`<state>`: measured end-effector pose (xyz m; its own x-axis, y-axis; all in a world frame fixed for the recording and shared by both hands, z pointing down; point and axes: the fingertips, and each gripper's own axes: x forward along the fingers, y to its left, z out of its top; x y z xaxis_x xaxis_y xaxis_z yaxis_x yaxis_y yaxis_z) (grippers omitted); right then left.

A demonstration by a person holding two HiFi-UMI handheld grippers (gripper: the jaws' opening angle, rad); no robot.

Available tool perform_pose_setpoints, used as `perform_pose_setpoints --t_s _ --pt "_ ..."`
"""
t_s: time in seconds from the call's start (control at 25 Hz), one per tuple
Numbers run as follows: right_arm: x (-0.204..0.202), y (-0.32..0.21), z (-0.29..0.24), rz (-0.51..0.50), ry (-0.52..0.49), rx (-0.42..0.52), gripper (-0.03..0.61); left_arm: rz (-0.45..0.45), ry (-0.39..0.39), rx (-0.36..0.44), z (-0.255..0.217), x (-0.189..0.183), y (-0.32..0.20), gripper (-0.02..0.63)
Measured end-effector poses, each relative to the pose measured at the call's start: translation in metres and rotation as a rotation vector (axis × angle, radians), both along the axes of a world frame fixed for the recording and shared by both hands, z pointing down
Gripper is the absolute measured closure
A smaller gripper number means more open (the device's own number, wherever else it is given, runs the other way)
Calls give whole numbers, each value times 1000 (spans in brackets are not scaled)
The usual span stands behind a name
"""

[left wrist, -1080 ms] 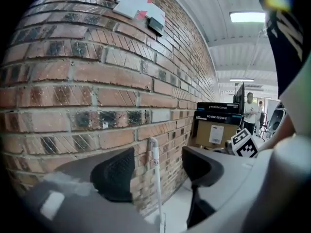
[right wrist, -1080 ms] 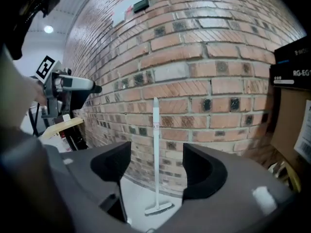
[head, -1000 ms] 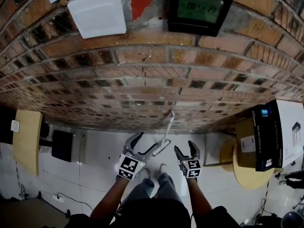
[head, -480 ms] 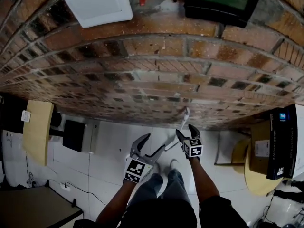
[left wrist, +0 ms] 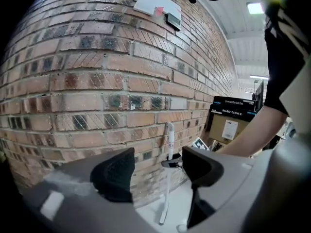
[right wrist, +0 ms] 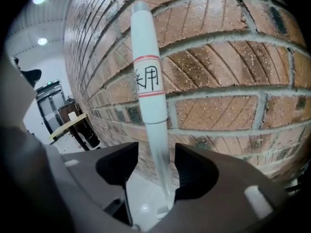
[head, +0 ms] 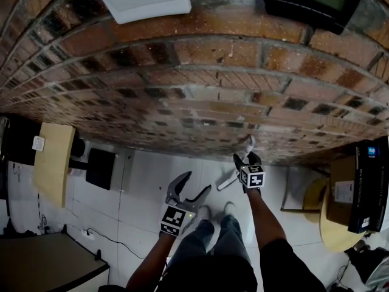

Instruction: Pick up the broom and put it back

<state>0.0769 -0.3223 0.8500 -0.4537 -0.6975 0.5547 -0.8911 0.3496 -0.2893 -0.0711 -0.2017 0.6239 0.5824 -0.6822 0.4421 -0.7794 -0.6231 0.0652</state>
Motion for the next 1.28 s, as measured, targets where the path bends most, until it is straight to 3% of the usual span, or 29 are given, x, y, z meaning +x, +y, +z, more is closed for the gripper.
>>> perform_pose_setpoints --t_s 0.16,0.36,0.68,0.92,1.28 --pt "3 -4 0 28 18 4 485 -13 2 -3 2 -7 3 305" --pt "1 12 -15 -6 78 28 496 -17 9 4 -1 -9 6 305" --pt "10 50 -64 16 86 76 497 -20 46 30 -15 -6 2 305" --pt "12 62 -124 34 65 127 499 -34 86 68 -40 -6 -1 305" --pt "24 89 -243 141 36 243 499 -105 172 171 -101 -28 1 305"
